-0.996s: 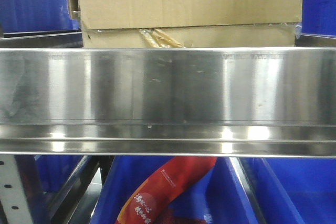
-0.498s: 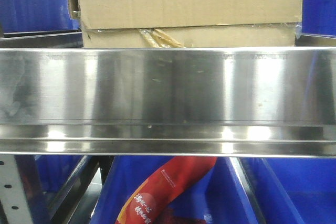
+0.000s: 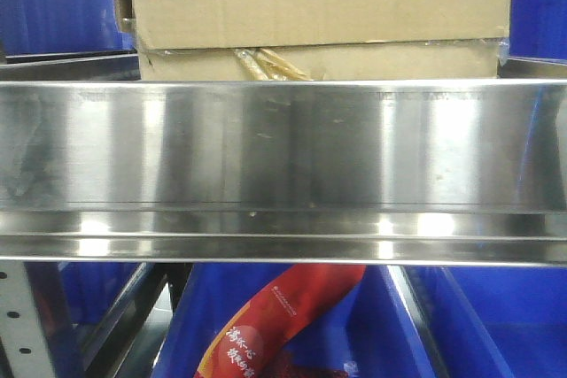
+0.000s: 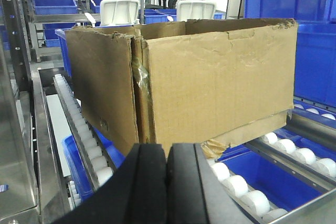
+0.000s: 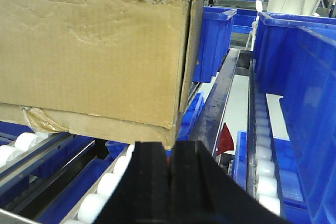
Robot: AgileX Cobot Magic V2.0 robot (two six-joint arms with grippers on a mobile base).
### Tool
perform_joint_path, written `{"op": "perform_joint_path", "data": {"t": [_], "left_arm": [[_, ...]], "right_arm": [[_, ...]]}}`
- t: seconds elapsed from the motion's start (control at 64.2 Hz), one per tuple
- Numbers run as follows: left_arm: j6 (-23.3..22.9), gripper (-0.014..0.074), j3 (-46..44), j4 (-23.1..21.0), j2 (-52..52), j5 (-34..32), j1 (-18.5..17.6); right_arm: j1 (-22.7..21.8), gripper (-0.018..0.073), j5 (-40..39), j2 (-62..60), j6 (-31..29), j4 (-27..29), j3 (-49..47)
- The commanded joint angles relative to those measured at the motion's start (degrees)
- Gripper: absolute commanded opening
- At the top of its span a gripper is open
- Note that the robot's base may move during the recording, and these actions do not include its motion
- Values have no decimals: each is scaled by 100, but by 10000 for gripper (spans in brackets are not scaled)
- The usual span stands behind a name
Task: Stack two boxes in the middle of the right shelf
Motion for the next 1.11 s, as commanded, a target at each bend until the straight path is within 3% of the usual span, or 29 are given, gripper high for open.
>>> {"op": "perform_joint_path", "data": {"t": [0.0, 0.218, 0.296, 0.358, 0.436, 0.514, 0.654, 0.825, 0.965, 1.027, 1.089], "left_arm": [[-2, -111, 12, 34, -47, -125, 31], [-2, -111, 12, 34, -47, -125, 31], [36, -111, 12, -354, -119, -32, 66], [614, -111, 23, -893, -254, 147, 255], [1815, -111, 183, -1585, -477, 119, 647], [2315, -111, 464, -1973, -763, -55, 1106], [2381, -111, 1200, -1973, -1465, -270, 1757], [2381, -111, 2123, -1973, -2195, -325, 2288], [2381, -111, 2803, -1973, -2466, -744, 2525], [2381, -111, 2933, -2019, -2466, -1376, 2557], [2381, -111, 2933, -2045, -2466, -1000, 2562]], "right_arm": [[-9, -162, -151, -29, -23, -24, 8], [-9, -162, -151, -29, -23, -24, 8], [-9, -162, -151, -29, -23, -24, 8], [-9, -162, -151, -29, -23, -24, 8], [-9, -162, -151, -29, -23, -24, 8], [-9, -162, -151, -29, -23, -24, 8], [-9, -162, -151, -29, -23, -24, 8], [-9, -162, -151, -29, -23, -24, 8], [-9, -162, -151, -29, -23, -24, 8], [-9, -162, -151, -29, -23, -24, 8], [-9, -162, -151, -29, -23, -24, 8]]}}
